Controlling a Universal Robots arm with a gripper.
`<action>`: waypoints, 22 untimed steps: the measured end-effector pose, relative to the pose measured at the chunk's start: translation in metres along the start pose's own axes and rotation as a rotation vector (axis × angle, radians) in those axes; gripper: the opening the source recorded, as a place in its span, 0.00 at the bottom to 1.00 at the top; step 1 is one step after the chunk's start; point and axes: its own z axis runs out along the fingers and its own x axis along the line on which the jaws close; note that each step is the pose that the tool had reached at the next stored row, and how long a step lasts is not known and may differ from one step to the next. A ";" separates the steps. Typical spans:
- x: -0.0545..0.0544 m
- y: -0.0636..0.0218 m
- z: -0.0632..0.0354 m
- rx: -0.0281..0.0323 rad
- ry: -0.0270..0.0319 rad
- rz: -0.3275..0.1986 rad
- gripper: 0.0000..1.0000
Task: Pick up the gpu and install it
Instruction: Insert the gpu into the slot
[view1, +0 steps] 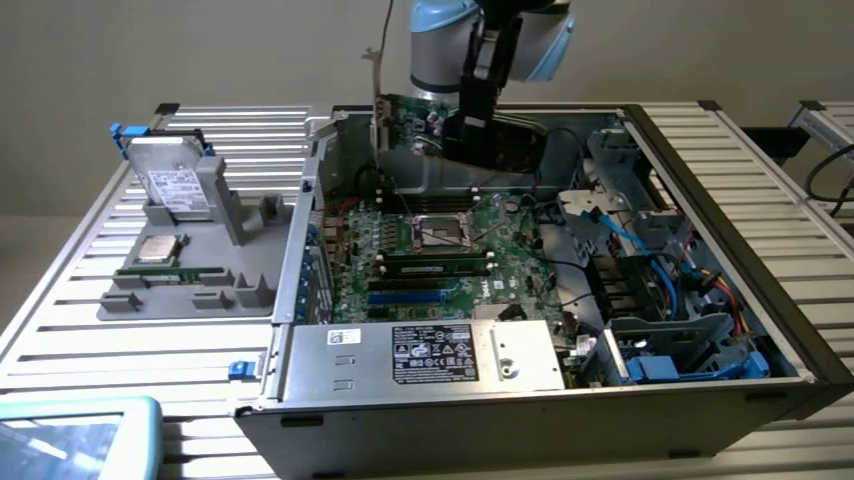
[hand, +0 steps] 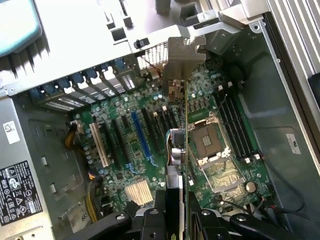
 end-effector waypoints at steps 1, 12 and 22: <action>0.000 0.0000 0.0000 0.0014 0.0006 -0.018 0.27; 0.000 0.0000 0.0001 0.0180 0.0063 -0.216 0.27; -0.003 0.0018 0.0023 0.0269 0.0353 -0.232 0.27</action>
